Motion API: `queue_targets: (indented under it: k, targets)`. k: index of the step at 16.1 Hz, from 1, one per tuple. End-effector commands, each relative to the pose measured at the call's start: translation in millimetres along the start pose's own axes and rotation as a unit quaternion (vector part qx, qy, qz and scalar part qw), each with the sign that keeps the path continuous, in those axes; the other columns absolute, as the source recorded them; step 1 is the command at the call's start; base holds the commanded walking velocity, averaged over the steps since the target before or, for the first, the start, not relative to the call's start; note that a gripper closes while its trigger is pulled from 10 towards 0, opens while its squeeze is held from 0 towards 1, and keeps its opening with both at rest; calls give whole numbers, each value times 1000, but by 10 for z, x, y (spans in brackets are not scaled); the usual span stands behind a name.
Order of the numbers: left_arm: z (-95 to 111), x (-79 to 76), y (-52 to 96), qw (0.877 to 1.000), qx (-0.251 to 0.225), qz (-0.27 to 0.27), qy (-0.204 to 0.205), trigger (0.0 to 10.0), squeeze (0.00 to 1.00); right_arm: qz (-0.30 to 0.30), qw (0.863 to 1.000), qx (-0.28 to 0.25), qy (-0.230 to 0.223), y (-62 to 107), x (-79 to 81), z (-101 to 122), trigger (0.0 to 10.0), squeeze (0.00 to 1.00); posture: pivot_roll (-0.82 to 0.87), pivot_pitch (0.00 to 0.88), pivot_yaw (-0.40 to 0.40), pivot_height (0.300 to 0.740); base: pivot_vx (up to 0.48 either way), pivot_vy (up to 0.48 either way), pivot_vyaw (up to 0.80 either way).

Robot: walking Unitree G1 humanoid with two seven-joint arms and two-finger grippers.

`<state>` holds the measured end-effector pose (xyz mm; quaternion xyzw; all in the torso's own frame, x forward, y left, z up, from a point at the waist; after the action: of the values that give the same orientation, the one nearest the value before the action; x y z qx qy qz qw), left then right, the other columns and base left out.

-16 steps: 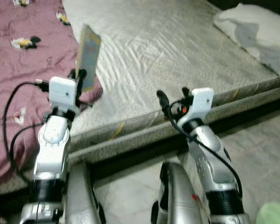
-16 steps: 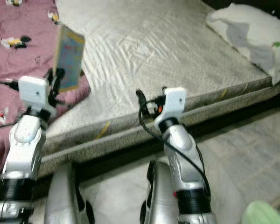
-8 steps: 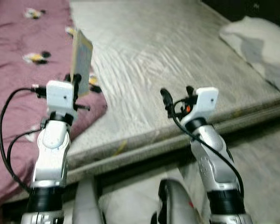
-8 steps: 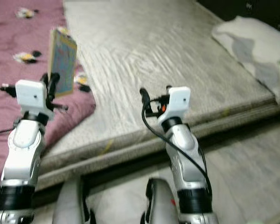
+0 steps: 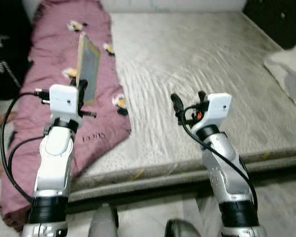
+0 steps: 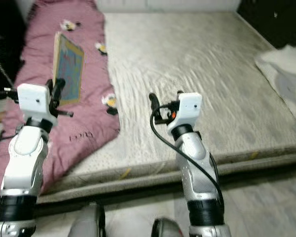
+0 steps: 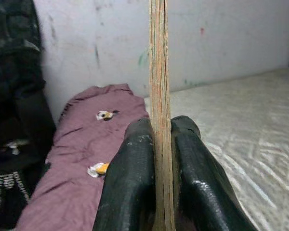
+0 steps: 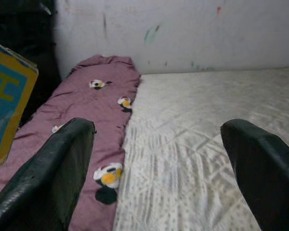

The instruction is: Clean up the room

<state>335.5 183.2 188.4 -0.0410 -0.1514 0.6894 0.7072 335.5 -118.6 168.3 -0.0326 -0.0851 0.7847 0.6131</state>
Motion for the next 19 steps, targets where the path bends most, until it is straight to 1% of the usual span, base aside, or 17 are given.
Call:
queue_targets:
  k: [1, 3, 5, 8, 9, 14, 19]
  targets:
    - [72, -9, -4, 1000, -15, 4, 1, 10000, 0, -7, 1000, -3, 5, -6, -55, 14, 10000, 0, -12, 0, -48, 740, 0, 0, 0]
    - [55, -64, 18, 1000, -10, -3, 8, 10000, 0, -7, 1000, -3, 5, -6, -43, 10, 10000, 0, -12, 0, -48, 740, 0, 0, 0]
    - [-13, -112, 45, 1000, 2, -9, 13, 10000, 0, -6, 1000, -3, 6, -9, -40, 8, 10000, 0, -14, 0, -51, 740, 0, 0, 0]
    - [-38, -126, 49, 1000, 5, -11, 11, 10000, 0, -8, 1000, -4, 9, -5, -57, 11, 10000, 0, -22, 0, -51, 740, 0, 0, 0]
    - [-67, -147, 47, 1000, 10, -15, 23, 10000, 0, -11, 1000, -4, 11, 2, -78, 10, 10000, 0, -22, 0, -51, 740, 0, 0, 0]
    - [-82, -122, 40, 999, 12, -9, 29, 10000, 0, -13, 1000, 5, 19, 9, -79, -39, 10000, 0, -27, 0, -51, 740, 0, 0, 0]
    - [-88, -121, 38, 999, 12, -5, 36, 10000, 0, -13, 1000, 6, 27, -5, -91, -39, 10000, 0, -28, 0, -56, 740, 0, -358, 0]
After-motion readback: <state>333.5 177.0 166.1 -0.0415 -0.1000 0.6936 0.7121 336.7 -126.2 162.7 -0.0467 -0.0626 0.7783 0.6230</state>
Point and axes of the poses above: a point about 5 cm out from each wrist's last joint towards the gripper, its own y axis pointing back from the gripper into the wrist, its own z axis along the axis of the wrist's last joint, x = y × z, the point moved 3 cm from there along -y, pointing out of the wrist towards the gripper, and after that the axes turned 3 degrees about y, right-handed, at the moved point
